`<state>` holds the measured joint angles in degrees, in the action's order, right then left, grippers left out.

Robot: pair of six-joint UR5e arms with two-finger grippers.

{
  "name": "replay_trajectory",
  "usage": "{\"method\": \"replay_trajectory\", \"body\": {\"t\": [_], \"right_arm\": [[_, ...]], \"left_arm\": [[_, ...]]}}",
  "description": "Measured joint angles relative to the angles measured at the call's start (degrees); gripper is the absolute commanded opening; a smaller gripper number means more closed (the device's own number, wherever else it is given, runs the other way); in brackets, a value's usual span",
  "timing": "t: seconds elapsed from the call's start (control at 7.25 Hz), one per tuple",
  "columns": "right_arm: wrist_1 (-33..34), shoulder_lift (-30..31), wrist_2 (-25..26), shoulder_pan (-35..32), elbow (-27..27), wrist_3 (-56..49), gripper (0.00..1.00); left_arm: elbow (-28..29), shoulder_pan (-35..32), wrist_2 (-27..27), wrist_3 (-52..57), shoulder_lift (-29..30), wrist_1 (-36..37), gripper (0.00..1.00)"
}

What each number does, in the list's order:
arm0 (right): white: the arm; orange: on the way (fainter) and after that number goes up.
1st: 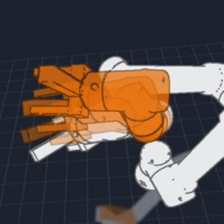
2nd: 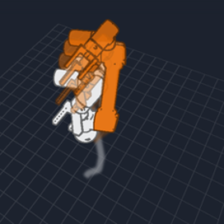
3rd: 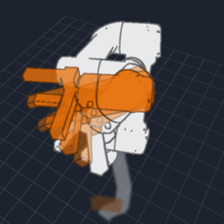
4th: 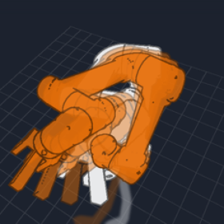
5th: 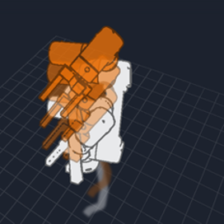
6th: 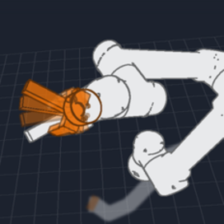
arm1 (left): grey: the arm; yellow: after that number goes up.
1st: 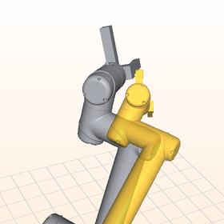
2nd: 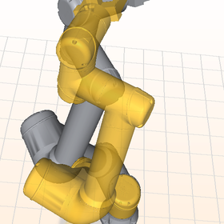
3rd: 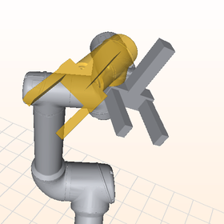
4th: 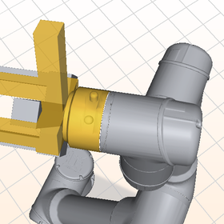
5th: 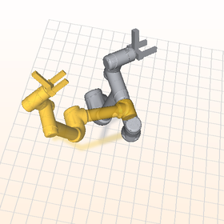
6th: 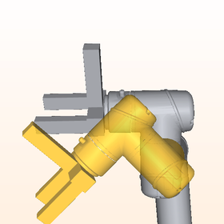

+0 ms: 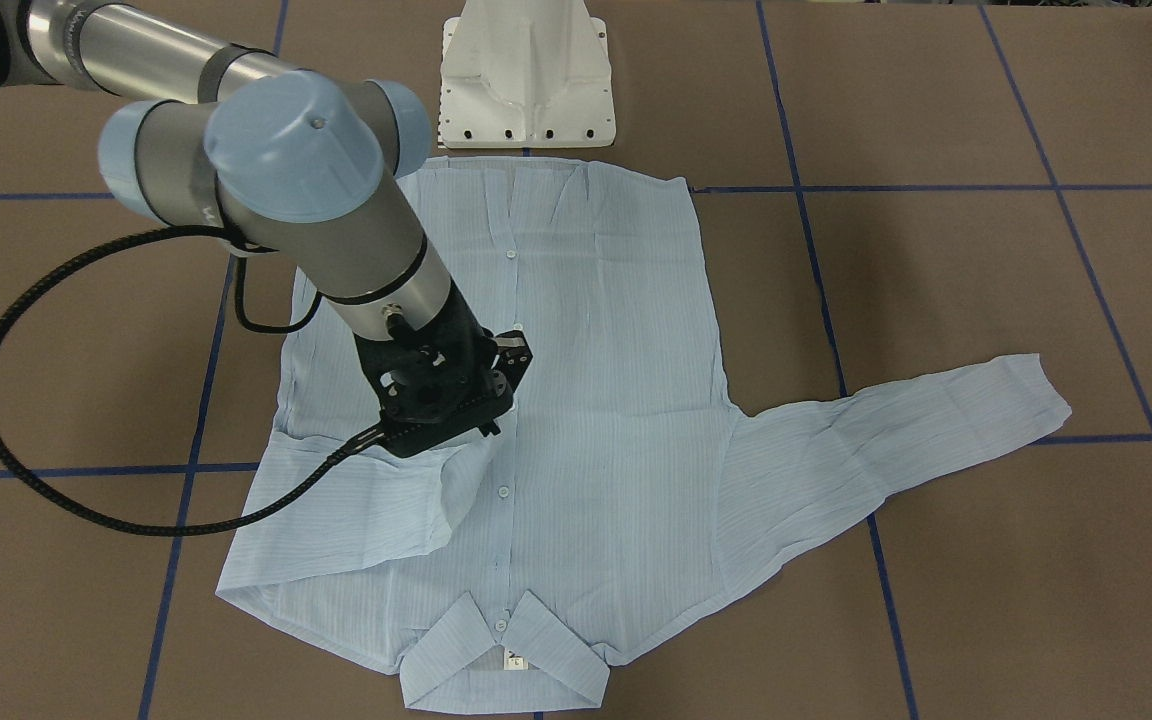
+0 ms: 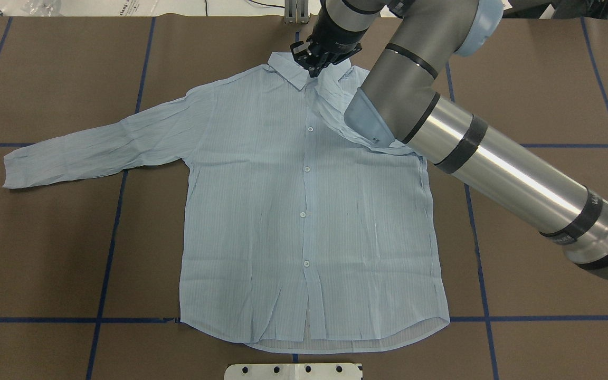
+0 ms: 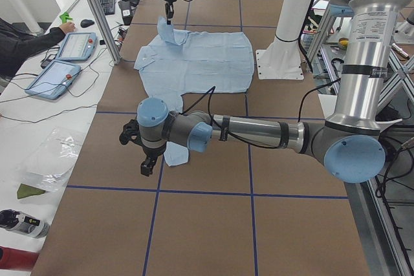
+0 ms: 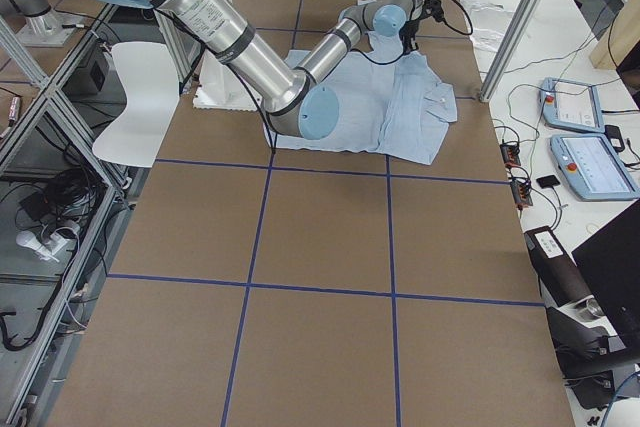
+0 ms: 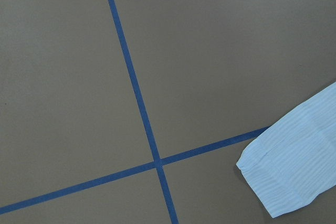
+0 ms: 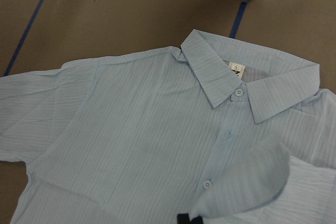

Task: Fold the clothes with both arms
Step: 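Carry the cuff with the right gripper across the shirt toward the collar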

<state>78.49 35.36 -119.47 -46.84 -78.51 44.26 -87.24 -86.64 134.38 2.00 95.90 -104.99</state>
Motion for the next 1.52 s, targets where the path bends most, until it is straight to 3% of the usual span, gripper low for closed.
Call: {"method": "replay_trajectory", "body": {"t": [0.41, 0.69, 0.83, 0.97, 1.24, 1.52], "right_arm": [[-2.94, -3.64, 3.61, 3.76, 6.81, 0.6, 0.0], [-7.02, -7.52, 4.7, 5.25, 15.71, 0.57, 0.0], [-9.3, -9.07, 5.81, 5.81, 19.6, 0.56, 0.19], [-11.11, -10.6, 6.99, 6.52, 22.2, 0.58, 0.99], [-15.21, -12.55, 12.83, 9.45, 24.84, 1.26, 0.99], [-16.22, -12.98, 15.44, 10.71, 25.15, 2.8, 0.99]], "left_arm": [[1.59, 0.06, 0.01, -0.25, 0.11, -1.43, 1.0], [1.67, 0.07, 0.01, -0.26, 0.15, -1.51, 1.0], [1.67, 0.06, 0.01, -0.27, 0.27, -1.53, 1.0], [1.7, 0.07, 0.01, -0.33, 0.43, -1.54, 1.0], [1.81, 0.07, 0.01, -0.4, 0.64, -1.56, 1.0], [2.17, 0.06, 0.07, -0.42, 0.69, -1.86, 1.0]]}}
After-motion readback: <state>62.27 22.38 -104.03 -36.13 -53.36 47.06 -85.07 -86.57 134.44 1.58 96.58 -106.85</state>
